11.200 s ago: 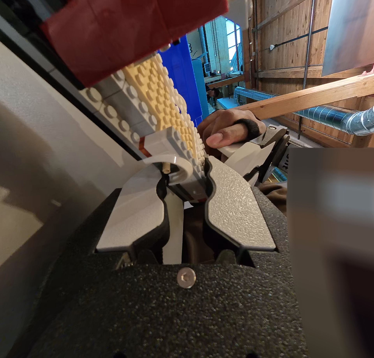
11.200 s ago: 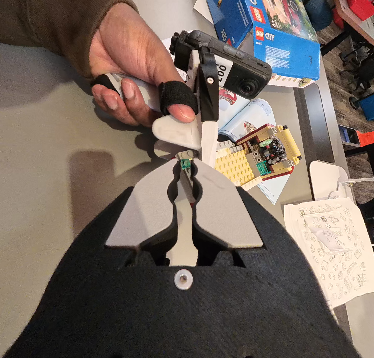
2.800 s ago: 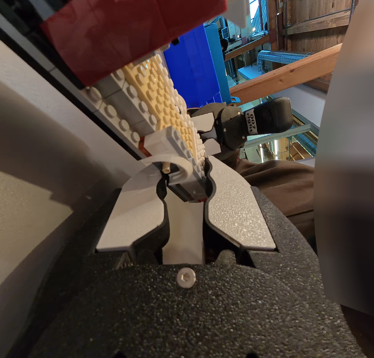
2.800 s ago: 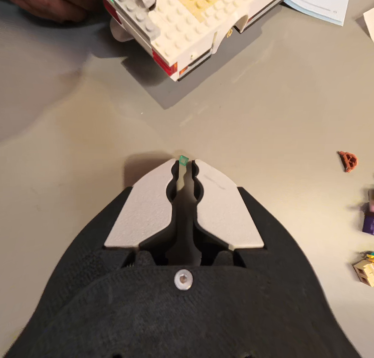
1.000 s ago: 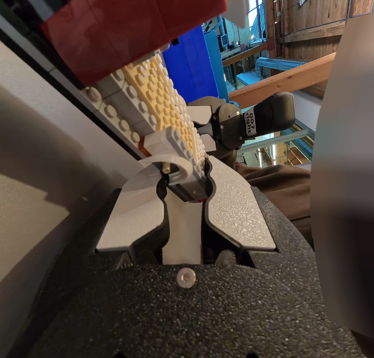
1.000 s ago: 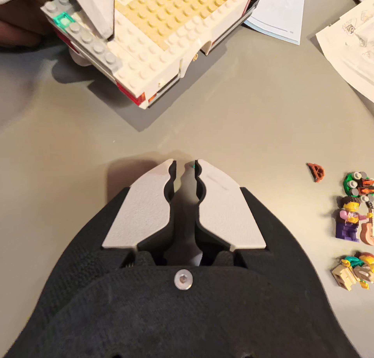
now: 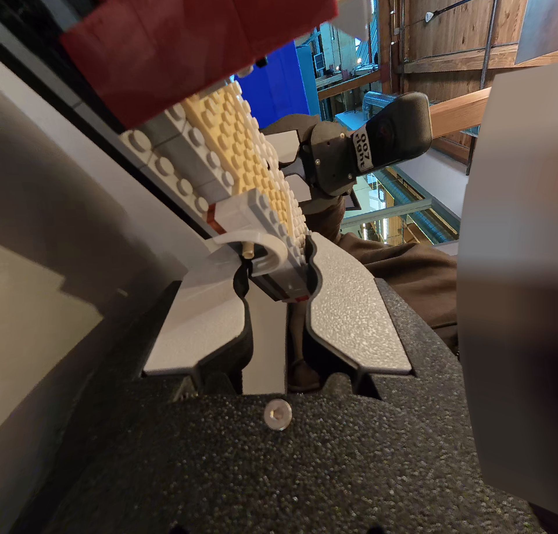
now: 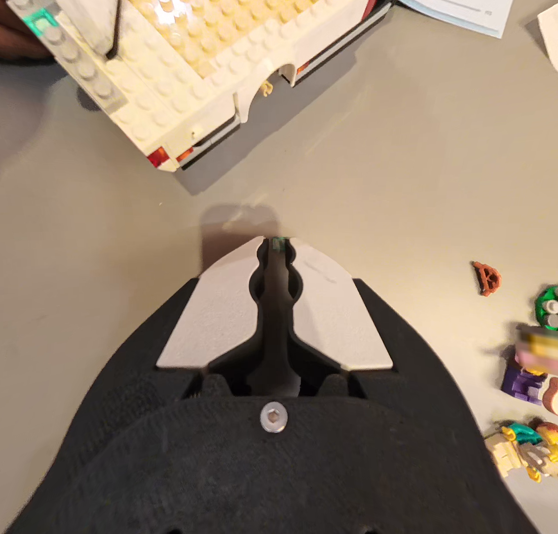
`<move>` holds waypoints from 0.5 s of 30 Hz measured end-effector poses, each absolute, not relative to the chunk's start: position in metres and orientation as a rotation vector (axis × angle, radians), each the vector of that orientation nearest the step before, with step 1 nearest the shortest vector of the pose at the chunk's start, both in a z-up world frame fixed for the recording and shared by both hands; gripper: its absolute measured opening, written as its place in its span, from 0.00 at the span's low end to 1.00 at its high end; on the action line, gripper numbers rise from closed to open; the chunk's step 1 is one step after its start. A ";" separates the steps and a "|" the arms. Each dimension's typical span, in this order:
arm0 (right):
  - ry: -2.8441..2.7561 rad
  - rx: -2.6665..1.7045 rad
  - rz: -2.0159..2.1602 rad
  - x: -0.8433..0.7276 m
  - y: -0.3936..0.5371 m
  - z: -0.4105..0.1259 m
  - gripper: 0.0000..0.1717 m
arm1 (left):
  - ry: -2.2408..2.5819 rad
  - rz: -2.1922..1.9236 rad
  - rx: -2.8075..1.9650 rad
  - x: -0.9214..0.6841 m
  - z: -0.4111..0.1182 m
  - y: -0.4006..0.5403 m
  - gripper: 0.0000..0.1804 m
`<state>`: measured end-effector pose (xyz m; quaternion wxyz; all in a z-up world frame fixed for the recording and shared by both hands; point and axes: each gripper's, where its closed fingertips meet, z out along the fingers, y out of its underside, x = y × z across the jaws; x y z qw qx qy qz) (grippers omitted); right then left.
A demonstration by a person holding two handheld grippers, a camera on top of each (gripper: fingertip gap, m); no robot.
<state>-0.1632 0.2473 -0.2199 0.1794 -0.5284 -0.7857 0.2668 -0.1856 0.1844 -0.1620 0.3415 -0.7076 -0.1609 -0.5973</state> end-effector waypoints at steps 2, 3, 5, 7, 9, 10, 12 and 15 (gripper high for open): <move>-2.246 -1.473 0.762 -0.163 0.246 -0.220 0.05 | -0.420 -1.554 -1.838 -0.187 -0.162 0.185 0.20; -2.247 -1.471 0.767 -0.163 0.246 -0.220 0.05 | -0.421 -1.554 -1.837 -0.187 -0.162 0.185 0.20; -2.246 -1.453 0.775 -0.163 0.246 -0.220 0.04 | -0.424 -1.557 -1.834 -0.187 -0.162 0.185 0.20; -2.253 -1.404 0.787 -0.163 0.244 -0.219 0.04 | -0.425 -1.561 -1.834 -0.187 -0.162 0.185 0.20; -2.253 -1.357 0.805 -0.162 0.243 -0.217 0.04 | -0.424 -1.563 -1.834 -0.187 -0.162 0.185 0.20; -2.253 -1.326 0.812 -0.163 0.243 -0.213 0.04 | -0.423 -1.564 -1.834 -0.187 -0.162 0.185 0.20; -2.255 -1.242 0.848 -0.163 0.239 -0.202 0.04 | -0.424 -1.566 -1.835 -0.187 -0.162 0.185 0.20; -2.256 -1.111 0.938 -0.163 0.227 -0.178 0.04 | -0.422 -1.566 -1.837 -0.186 -0.162 0.185 0.20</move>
